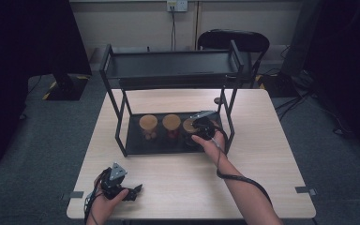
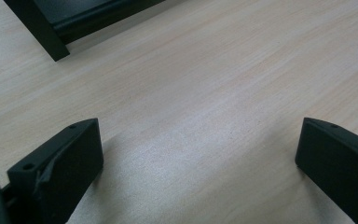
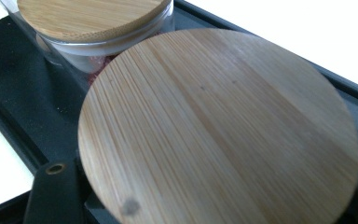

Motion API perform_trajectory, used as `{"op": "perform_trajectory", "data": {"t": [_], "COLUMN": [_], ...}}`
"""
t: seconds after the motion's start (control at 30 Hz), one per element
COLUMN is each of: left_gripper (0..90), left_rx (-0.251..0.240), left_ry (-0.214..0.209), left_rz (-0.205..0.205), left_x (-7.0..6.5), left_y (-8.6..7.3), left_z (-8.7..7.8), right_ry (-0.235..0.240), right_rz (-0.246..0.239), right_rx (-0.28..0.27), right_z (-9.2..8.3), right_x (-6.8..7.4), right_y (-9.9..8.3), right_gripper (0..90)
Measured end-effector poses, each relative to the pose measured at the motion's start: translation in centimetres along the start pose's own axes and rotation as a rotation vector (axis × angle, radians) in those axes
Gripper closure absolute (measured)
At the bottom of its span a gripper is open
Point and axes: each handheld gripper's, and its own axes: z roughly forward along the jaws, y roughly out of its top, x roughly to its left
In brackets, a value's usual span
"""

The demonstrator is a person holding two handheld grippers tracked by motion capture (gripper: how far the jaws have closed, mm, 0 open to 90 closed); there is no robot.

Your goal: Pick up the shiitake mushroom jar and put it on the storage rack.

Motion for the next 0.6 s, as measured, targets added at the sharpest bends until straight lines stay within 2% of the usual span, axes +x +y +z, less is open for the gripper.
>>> {"op": "perform_trajectory", "data": {"t": [0.6], "left_gripper": [0.4], "left_rx": [0.000], "left_ry": [0.000], "left_rz": [0.002], "left_x": [0.01], "left_y": [0.00], "left_z": [0.00], "right_ry": [-0.003], "right_rz": [0.020], "right_rx": [-0.015], "right_z": [0.54], "right_x": [-0.61], "right_y": [0.13], "right_gripper": [25.7]}}
